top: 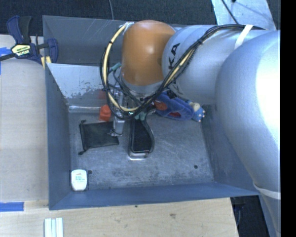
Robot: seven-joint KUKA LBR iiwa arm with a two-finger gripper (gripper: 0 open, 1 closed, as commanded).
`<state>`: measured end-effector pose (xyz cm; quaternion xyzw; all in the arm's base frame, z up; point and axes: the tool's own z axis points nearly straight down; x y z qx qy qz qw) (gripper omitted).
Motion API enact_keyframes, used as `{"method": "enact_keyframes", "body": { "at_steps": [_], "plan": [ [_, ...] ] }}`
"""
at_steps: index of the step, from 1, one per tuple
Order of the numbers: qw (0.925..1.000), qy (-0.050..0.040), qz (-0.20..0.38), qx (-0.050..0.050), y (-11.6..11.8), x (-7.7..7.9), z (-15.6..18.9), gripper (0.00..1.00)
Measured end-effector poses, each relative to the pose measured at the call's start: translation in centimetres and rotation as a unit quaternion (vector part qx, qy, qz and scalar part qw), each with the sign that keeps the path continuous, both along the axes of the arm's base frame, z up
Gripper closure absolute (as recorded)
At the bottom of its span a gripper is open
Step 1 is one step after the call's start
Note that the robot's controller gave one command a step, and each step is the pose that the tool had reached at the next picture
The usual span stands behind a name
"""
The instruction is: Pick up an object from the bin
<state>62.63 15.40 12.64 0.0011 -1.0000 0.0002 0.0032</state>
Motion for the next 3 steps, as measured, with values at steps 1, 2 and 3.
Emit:
{"method": "enact_keyframes", "body": {
  "at_steps": [1, 2, 3],
  "plan": [
    [0.9772, -0.0008, -0.212, -0.001, 1.4, -0.7, -5.8, 0.00],
    [0.9772, -0.0047, -0.212, 0.000, 1.3, -0.4, -5.5, 1.00],
    [0.9770, -0.0077, -0.213, 0.002, 4.3, -2.1, 8.1, 1.00]
  ]
}}
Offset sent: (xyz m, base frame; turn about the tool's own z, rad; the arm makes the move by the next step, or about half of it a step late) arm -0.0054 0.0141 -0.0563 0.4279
